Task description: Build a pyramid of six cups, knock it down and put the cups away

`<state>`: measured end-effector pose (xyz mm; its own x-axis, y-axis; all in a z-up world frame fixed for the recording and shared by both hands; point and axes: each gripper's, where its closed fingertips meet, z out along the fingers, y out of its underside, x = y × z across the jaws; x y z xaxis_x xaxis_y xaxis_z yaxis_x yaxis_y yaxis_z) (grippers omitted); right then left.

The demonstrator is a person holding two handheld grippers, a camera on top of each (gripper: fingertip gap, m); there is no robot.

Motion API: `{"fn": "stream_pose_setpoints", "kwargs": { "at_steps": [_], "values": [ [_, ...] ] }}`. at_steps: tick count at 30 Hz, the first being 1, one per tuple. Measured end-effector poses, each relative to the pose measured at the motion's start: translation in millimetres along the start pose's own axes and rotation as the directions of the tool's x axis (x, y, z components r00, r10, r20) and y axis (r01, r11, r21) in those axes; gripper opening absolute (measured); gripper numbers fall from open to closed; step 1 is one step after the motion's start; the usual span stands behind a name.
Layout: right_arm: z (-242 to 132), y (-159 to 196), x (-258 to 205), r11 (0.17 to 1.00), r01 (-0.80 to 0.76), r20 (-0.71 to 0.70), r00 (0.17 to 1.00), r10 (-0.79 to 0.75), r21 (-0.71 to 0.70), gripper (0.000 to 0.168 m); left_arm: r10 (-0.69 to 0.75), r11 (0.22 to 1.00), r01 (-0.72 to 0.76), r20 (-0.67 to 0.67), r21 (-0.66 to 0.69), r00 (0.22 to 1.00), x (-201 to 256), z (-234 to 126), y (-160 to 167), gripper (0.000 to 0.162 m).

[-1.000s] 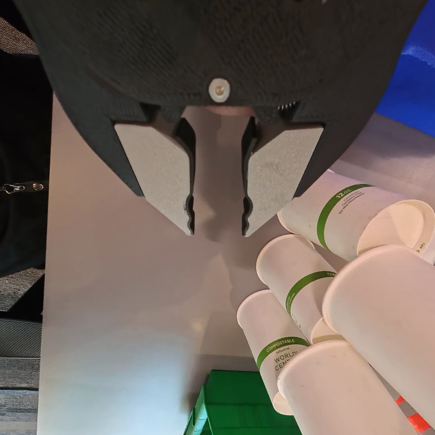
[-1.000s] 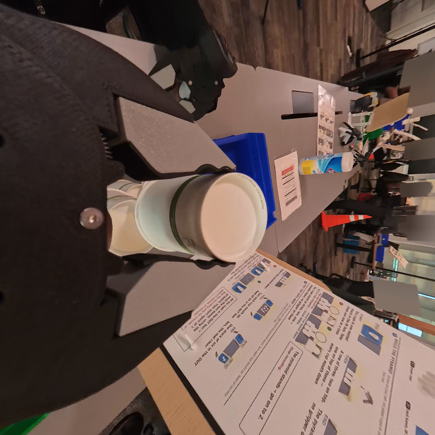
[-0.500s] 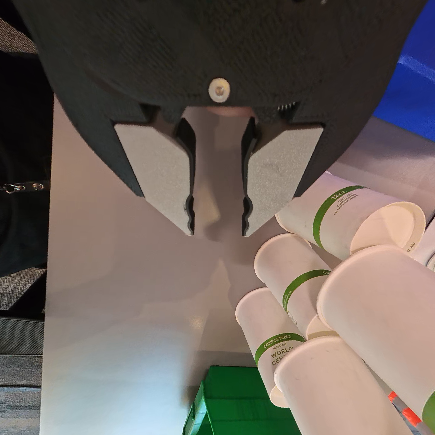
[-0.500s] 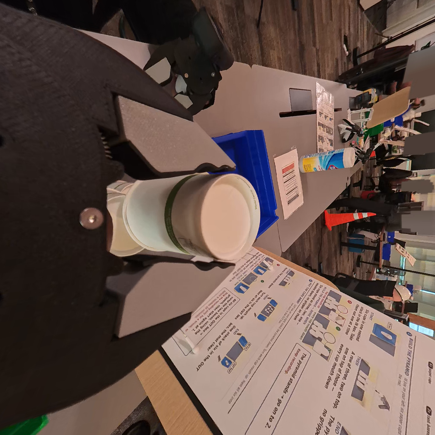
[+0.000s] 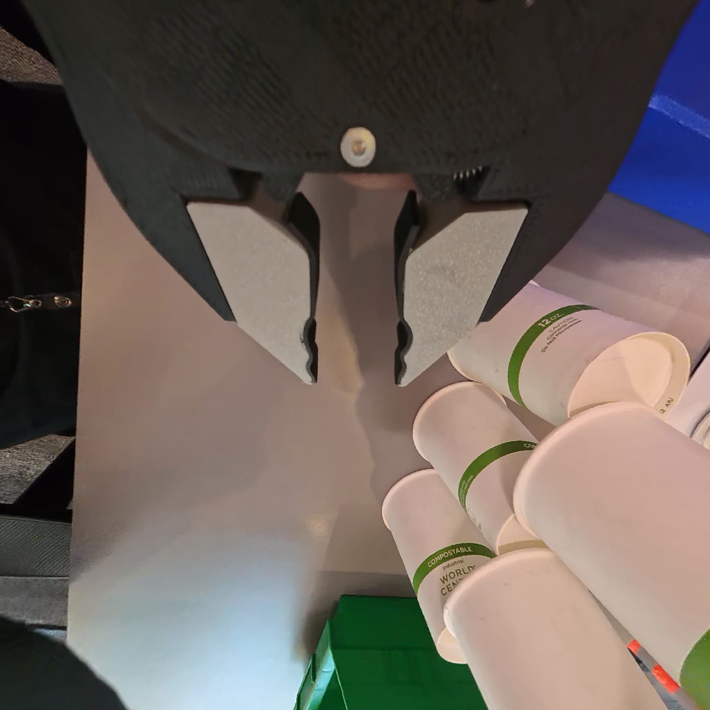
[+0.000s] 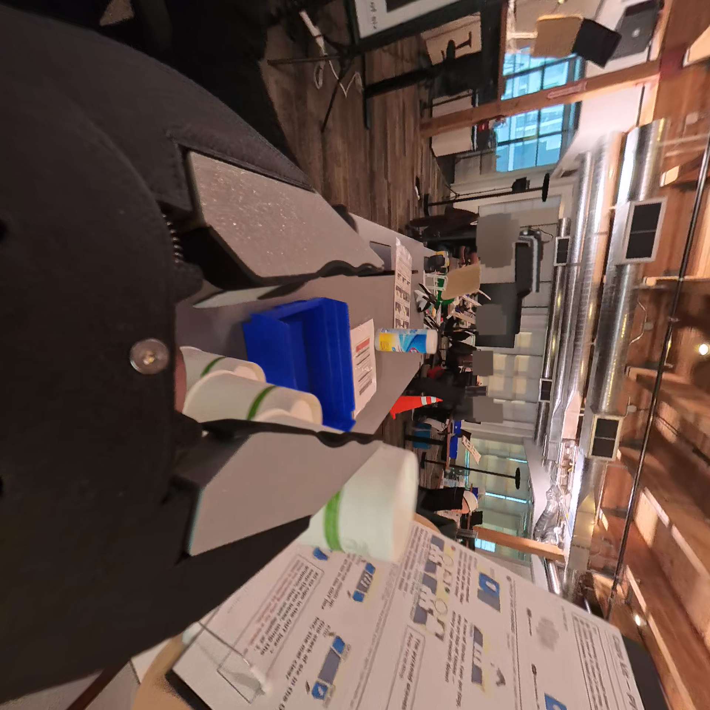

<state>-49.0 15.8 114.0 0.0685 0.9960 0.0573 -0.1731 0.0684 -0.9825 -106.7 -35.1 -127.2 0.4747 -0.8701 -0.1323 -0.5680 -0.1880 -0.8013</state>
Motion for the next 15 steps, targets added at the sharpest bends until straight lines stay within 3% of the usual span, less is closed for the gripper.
{"fn": "stream_pose_setpoints", "kwargs": {
  "at_steps": [4,6,7,10,12,15],
  "values": [
    [-23,72,-24,0.997,0.064,0.012,0.998,-0.063,-0.045,0.061,0.017,1.0,-0.017,-0.016,0.002,1.0,3,6,1,0.037],
    [-34,115,-34,0.995,0.066,0.049,0.997,-0.063,-0.076,0.033,0.063,0.998,-0.063,-0.026,0.004,0.998,10,14,0,0.038],
    [-39,134,-39,0.993,0.083,0.065,0.995,-0.077,-0.086,0.007,0.086,0.996,-0.086,-0.027,0.003,0.996,13,19,-1,0.036],
    [-37,179,-30,0.951,0.129,0.003,0.991,-0.134,-0.28,0.0,0.077,0.996,-0.078,-0.028,-0.035,0.997,18,41,2,0.032],
    [-41,205,-15,0.913,0.142,-0.063,0.982,-0.179,-0.382,0.0,-0.003,0.999,0.002,-0.004,-0.049,1.0,12,53,2,0.019],
    [-45,217,6,0.879,0.167,-0.16,0.952,-0.262,-0.448,0.0,-0.056,0.998,0.056,0.0,0.024,0.998,7,58,-11,0.0]
  ]
}}
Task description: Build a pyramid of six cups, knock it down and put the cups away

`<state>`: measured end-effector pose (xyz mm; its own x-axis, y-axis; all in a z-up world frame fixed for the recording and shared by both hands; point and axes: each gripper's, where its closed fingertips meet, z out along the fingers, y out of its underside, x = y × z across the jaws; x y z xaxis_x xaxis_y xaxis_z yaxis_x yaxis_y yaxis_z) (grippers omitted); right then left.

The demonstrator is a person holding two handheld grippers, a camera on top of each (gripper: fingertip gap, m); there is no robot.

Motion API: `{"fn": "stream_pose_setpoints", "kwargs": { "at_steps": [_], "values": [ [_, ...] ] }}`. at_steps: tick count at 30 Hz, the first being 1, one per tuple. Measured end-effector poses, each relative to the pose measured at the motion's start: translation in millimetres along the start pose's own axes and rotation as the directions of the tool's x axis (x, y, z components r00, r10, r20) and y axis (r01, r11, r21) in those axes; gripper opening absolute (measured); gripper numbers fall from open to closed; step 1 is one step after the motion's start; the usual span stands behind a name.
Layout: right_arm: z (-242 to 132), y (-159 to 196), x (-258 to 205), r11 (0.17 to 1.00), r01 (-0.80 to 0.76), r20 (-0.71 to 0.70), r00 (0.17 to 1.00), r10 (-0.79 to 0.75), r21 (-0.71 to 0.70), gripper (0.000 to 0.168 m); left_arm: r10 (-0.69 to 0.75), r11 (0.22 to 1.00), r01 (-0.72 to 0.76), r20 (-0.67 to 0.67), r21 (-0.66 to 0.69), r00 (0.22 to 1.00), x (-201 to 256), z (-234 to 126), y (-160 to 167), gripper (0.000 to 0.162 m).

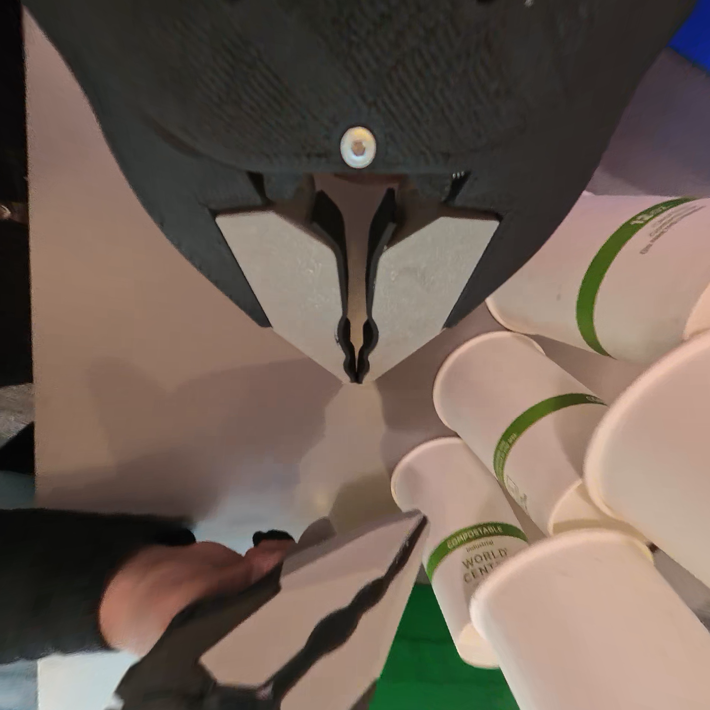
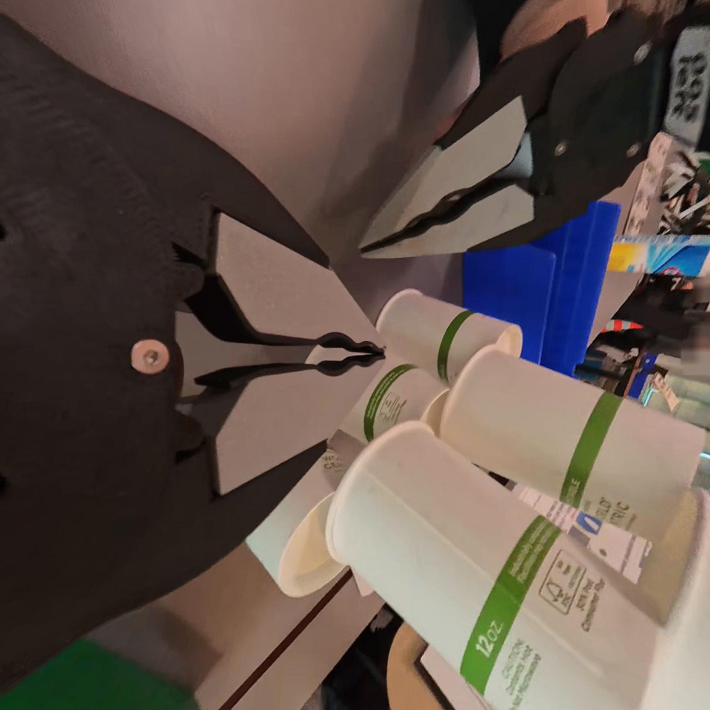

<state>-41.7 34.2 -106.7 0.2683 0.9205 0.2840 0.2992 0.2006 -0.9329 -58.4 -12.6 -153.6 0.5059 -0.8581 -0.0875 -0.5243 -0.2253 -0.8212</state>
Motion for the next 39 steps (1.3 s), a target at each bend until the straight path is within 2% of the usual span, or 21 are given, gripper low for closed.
{"fn": "stream_pose_setpoints", "kwargs": {
  "at_steps": [5,8,10,12,15,27,34,39],
  "values": [
    [6,15,7,0.998,0.01,-0.056,0.998,-0.014,-0.065,0.0,0.106,0.989,-0.116,0.107,0.094,0.989,-12,-3,-10,0.0],
    [12,27,7,0.991,0.047,-0.068,0.996,-0.056,-0.123,0.0,0.039,0.997,-0.057,0.258,0.061,0.965,-36,1,-6,0.0],
    [16,36,5,0.983,0.08,-0.068,0.993,-0.092,-0.164,0.0,0.05,0.995,-0.075,0.312,0.067,0.949,-40,0,-11,0.001],
    [20,43,2,0.974,0.103,-0.056,0.992,-0.116,-0.201,0.0,0.055,0.99,-0.091,0.312,0.103,0.948,-37,-2,-17,0.0],
    [23,48,-2,0.974,0.082,-0.032,0.995,-0.091,-0.212,0.0,0.03,0.995,-0.06,0.327,0.081,0.944,-45,-3,-10,0.001],
    [13,37,20,0.991,-0.039,-0.106,0.994,0.025,-0.131,0.0,0.04,0.994,-0.083,0.453,0.075,0.891,-64,-14,-10,0.0],
    [2,26,38,0.995,-0.086,-0.191,0.979,0.075,-0.05,0.0,-0.106,0.972,0.022,0.355,0.234,0.929,-60,-23,-24,0.001],
    [-16,8,58,0.996,-0.077,-0.294,0.952,0.089,0.053,0.0,-0.132,0.964,0.041,0.34,0.262,0.931,-61,-26,-25,0.0]
  ]
}}
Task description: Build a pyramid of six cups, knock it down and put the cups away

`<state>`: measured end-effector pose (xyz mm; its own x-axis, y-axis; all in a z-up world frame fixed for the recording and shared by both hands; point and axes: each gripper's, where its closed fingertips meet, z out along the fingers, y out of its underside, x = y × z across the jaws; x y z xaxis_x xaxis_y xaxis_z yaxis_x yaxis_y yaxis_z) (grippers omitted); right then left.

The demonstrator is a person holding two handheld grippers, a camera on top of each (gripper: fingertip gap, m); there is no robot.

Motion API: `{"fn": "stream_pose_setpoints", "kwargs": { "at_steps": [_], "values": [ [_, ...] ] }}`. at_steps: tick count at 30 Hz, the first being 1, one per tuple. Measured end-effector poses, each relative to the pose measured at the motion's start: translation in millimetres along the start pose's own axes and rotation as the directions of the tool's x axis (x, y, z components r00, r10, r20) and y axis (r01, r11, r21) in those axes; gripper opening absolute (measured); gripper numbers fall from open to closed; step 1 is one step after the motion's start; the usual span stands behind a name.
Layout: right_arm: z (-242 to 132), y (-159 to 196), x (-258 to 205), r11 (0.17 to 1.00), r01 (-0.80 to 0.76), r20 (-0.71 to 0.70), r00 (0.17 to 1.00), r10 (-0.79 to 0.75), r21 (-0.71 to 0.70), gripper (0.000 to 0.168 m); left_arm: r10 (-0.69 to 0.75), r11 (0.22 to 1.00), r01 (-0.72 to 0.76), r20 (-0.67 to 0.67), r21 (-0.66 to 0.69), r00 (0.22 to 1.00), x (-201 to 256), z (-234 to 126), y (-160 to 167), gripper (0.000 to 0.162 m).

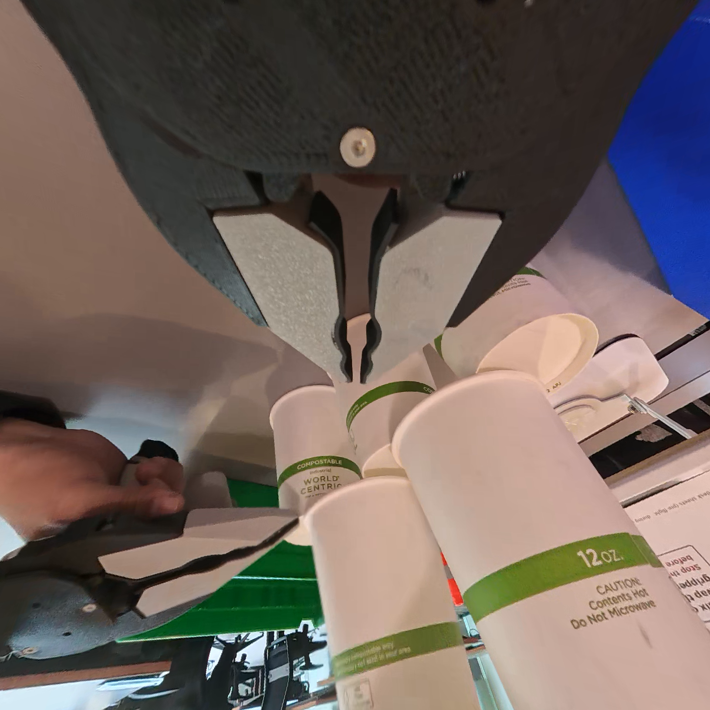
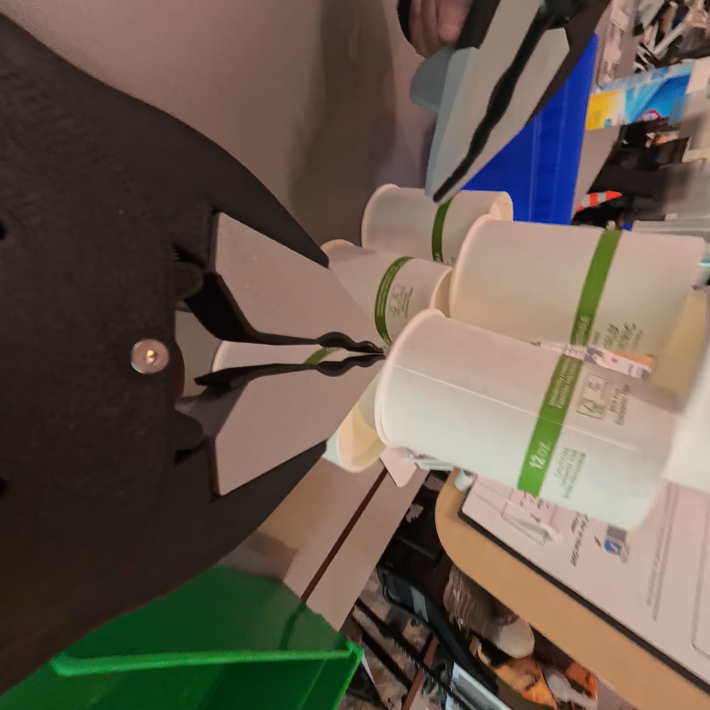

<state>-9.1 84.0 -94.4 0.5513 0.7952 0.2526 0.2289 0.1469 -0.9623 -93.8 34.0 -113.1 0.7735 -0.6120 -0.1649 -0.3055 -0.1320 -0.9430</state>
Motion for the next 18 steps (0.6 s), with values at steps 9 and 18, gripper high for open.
{"fn": "stream_pose_setpoints", "kwargs": {
  "at_steps": [9,18],
  "values": [
    [-7,-8,22,0.996,-0.067,-0.073,0.995,0.071,0.057,0.014,0.011,1.0,-0.011,0.012,-0.003,1.0,-2,0,1,0.001],
    [-11,-8,63,0.984,-0.138,-0.312,0.935,0.166,0.111,0.031,-0.009,0.998,0.005,0.065,0.056,0.998,-13,-7,-9,0.0]
  ]
}}
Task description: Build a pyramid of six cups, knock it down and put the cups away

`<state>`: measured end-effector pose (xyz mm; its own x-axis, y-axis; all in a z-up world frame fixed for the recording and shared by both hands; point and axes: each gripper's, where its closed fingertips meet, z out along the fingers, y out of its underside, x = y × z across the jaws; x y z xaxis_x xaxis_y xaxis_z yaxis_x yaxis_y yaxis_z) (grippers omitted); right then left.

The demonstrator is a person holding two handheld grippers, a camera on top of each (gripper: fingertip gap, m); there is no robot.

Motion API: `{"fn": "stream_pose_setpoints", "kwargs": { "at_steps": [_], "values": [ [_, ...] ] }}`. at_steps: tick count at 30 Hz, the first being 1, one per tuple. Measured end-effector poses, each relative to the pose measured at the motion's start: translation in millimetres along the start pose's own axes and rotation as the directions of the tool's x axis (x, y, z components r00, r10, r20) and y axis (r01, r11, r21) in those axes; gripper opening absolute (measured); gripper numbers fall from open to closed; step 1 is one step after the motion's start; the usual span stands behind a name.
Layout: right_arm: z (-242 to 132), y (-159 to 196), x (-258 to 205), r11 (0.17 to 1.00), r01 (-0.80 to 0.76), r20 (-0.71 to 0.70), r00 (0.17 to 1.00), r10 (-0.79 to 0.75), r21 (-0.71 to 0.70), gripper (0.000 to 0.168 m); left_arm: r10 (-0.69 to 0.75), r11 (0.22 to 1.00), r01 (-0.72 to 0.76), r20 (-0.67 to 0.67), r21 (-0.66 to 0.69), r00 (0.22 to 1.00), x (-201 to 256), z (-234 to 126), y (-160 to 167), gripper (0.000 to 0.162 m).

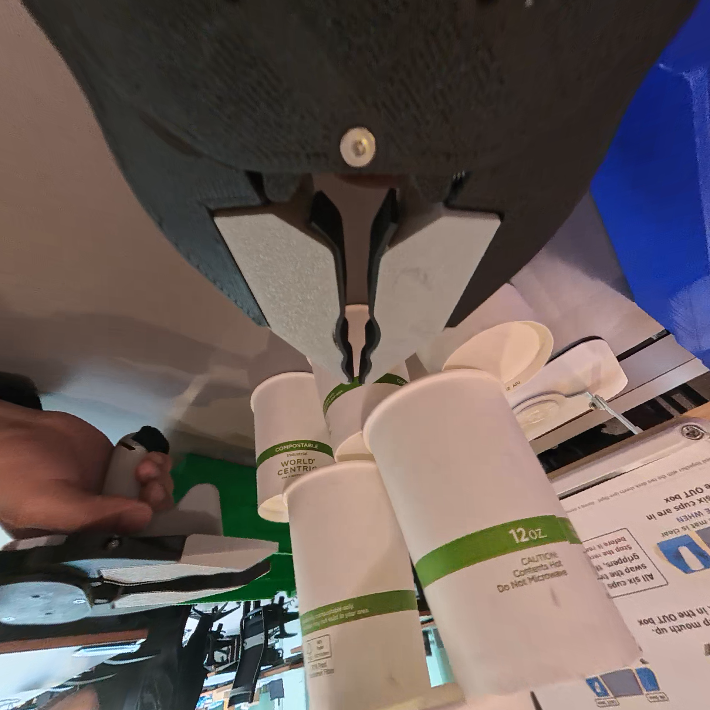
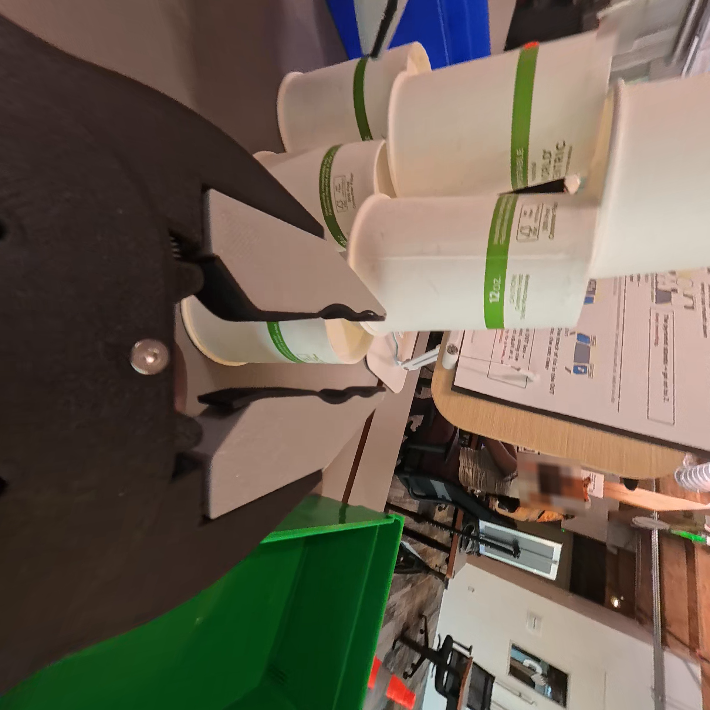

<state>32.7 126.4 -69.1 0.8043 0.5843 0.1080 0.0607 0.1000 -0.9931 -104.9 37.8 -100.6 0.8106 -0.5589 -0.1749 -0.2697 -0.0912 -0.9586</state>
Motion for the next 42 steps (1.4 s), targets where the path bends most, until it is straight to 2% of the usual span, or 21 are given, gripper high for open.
{"fn": "stream_pose_setpoints", "kwargs": {
  "at_steps": [4,10,17,20,24,26,31,34,38,42],
  "values": [
    [4,3,17,0.998,-0.058,-0.105,0.993,0.057,-0.006,0.022,-0.028,1.0,0.028,0.02,0.008,0.999,-6,-2,-1,0.0],
    [7,10,20,0.994,-0.102,-0.122,0.988,0.096,-0.039,0.01,-0.047,0.999,0.046,0.05,0.029,0.998,-14,-4,-4,0.0],
    [8,15,28,0.991,-0.112,-0.159,0.982,0.1,-0.07,0.009,-0.103,0.993,0.097,0.079,0.071,0.992,-25,-9,-8,0.001],
    [9,16,28,0.99,-0.115,-0.157,0.982,0.101,-0.079,0.008,-0.125,0.99,0.118,0.094,0.073,0.988,-29,-9,-7,0.007],
    [14,17,28,0.985,-0.144,-0.147,0.981,0.129,-0.095,0.006,-0.164,0.985,0.154,0.131,0.08,0.978,-37,-10,-6,0.033],
    [16,19,31,0.982,-0.157,-0.161,0.977,0.139,-0.105,0.005,-0.182,0.982,0.172,0.157,0.073,0.971,-43,-10,-4,0.041],
    [19,28,45,0.979,-0.12,-0.246,0.966,0.078,-0.162,0.003,-0.237,0.965,0.2,0.245,0.168,0.94,-66,-24,-13,0.041],
    [20,36,52,0.969,-0.047,-0.291,0.956,-0.027,-0.244,0.0,-0.306,0.947,0.268,0.231,0.179,0.924,-72,-25,-10,0.041],
    [34,33,43,0.96,0.104,-0.236,0.957,-0.167,-0.259,0.0,-0.397,0.909,0.367,0.141,0.196,0.907,-71,-24,-10,0.039],
    [50,50,9,0.926,0.214,-0.026,0.972,-0.233,-0.31,0.0,-0.441,0.886,0.418,0.088,0.202,0.893,-71,-22,-9,0.038]
  ]
}}
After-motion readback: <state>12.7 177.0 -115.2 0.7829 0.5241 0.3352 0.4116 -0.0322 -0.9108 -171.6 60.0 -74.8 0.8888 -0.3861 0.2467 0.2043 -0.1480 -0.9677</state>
